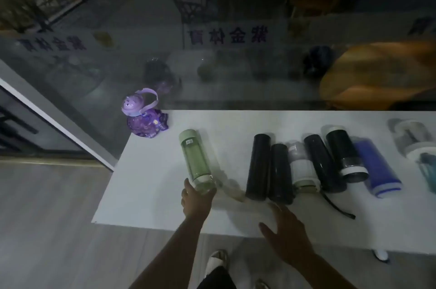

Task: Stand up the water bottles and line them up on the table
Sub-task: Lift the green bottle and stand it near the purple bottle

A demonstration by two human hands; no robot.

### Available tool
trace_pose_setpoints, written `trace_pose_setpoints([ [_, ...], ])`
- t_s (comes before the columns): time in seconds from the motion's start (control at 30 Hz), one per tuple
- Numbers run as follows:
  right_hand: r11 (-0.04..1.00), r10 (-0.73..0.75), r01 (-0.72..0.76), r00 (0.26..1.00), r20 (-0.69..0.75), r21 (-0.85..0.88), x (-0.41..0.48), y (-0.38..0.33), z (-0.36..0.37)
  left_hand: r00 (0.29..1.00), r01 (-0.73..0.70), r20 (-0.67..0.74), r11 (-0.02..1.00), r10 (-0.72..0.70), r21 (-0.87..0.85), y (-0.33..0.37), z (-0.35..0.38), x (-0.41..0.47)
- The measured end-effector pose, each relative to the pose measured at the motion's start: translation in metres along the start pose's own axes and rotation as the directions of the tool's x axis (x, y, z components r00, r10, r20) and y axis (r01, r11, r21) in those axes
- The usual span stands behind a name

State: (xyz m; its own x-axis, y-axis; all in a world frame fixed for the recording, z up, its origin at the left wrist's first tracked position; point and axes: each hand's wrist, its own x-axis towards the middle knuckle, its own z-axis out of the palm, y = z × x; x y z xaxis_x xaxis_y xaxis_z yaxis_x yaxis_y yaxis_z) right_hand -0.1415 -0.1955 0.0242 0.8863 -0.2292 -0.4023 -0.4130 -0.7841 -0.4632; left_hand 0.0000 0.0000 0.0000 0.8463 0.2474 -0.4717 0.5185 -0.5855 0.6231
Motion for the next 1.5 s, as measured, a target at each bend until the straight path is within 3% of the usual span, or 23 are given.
trace_pose_setpoints([
  [0.2, 0.989, 0.098, -0.096, 0.995, -0.011, 0.111, 0.003, 0.008, -0.009, 0.982, 0.187, 0.035, 0.964, -0.184, -0.187, 0.015, 0.017, 0.034],
  [0.5, 0.973, 0.146, -0.148, 0.989, 0.025, 0.179, 0.008, 0.003, -0.001, 0.967, 0.254, 0.074, 0.939, -0.243, -0.232, 0.012, 0.024, 0.049],
  [0.67, 0.972, 0.08, -0.079, 0.997, 0.004, 0.22, 0.022, -0.015, 0.007, 0.985, 0.169, 0.026, 0.935, -0.169, -0.311, -0.007, 0.004, 0.048],
  [0.87, 0.967, -0.02, 0.024, 1.0, -0.02, 0.253, 0.04, -0.045, 0.023, 0.999, -0.046, -0.029, 0.969, 0.04, -0.242, -0.044, -0.055, 0.054],
  [1.1, 0.936, -0.155, 0.16, 0.987, -0.04, 0.313, 0.057, -0.078, 0.033, 0.995, -0.064, -0.088, 0.94, 0.036, -0.335, -0.048, -0.136, 0.045],
  [1.2, 0.907, -0.211, 0.217, 0.976, -0.055, 0.36, 0.06, -0.088, 0.037, 0.991, -0.08, -0.125, 0.956, 0.046, -0.281, -0.036, -0.166, 0.049],
  [1.33, 0.895, -0.236, 0.247, 0.969, -0.074, 0.371, 0.061, -0.096, 0.044, 0.966, -0.172, -0.203, 0.985, 0.163, -0.027, 0.006, -0.198, 0.061],
  [1.5, 0.915, -0.239, 0.237, 0.97, -0.034, 0.327, 0.062, -0.094, 0.044, 0.958, -0.252, -0.073, 0.937, 0.276, 0.243, 0.068, -0.216, 0.064],
])
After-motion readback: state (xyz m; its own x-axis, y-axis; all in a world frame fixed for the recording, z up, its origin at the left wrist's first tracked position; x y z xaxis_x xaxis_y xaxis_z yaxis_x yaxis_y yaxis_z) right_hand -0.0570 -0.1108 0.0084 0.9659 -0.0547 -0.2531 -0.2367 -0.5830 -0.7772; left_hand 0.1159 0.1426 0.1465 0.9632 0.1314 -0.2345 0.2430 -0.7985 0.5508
